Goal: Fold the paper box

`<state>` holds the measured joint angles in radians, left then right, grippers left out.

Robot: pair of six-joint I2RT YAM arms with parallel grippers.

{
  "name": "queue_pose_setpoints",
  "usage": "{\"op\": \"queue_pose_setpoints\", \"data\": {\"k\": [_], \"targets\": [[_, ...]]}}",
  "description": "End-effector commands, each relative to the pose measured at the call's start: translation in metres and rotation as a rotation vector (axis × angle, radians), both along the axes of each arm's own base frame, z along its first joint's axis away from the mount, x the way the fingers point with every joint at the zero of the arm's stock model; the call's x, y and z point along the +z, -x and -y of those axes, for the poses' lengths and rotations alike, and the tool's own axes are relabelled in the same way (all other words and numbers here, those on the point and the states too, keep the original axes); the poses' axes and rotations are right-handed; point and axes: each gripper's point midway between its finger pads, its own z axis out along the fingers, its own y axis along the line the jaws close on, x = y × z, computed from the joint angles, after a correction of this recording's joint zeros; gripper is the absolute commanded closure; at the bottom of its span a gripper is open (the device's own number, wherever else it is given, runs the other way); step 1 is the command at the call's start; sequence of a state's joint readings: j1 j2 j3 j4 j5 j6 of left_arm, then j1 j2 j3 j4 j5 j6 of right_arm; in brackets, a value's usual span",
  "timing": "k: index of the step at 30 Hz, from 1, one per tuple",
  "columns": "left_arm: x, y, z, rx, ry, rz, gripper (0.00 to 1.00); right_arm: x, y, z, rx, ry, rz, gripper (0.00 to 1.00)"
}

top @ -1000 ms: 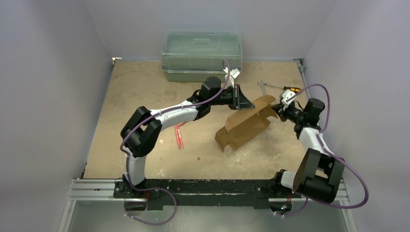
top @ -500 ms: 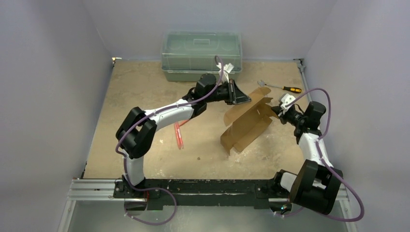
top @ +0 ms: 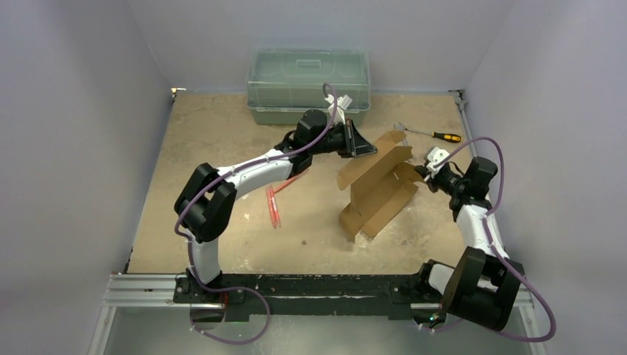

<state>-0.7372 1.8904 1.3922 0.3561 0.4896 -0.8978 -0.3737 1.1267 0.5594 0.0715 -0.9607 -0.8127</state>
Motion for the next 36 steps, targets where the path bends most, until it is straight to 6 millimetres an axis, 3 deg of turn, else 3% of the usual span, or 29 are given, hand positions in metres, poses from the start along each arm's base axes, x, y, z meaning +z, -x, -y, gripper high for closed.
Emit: {"op": "queue_pose_setpoints", "data": {"k": [1,10,17,21,25,36], "targets": [[-0.020,-0.008,-0.012,0.034,-0.061,0.000,1.00,0.007,0.002,-0.003,0.025,0.017,0.040,1.00],[-0.049,-0.013,-0.026,0.073,-0.112,-0.038,1.00,0.003,0.003,-0.001,0.023,0.038,0.042,1.00],[-0.046,-0.011,-0.022,0.059,-0.062,-0.061,1.00,0.002,0.004,0.000,0.020,0.050,0.044,1.00],[-0.034,-0.015,-0.020,0.047,0.001,-0.069,1.00,0.014,0.000,-0.006,0.025,-0.007,0.064,1.00],[-0.008,-0.026,-0.026,0.057,0.023,-0.015,1.00,0.036,-0.013,-0.009,-0.001,-0.094,0.108,1.00],[0.064,-0.051,-0.031,0.062,-0.100,0.211,1.00,0.069,-0.032,-0.032,-0.005,-0.355,0.214,1.00]]}}
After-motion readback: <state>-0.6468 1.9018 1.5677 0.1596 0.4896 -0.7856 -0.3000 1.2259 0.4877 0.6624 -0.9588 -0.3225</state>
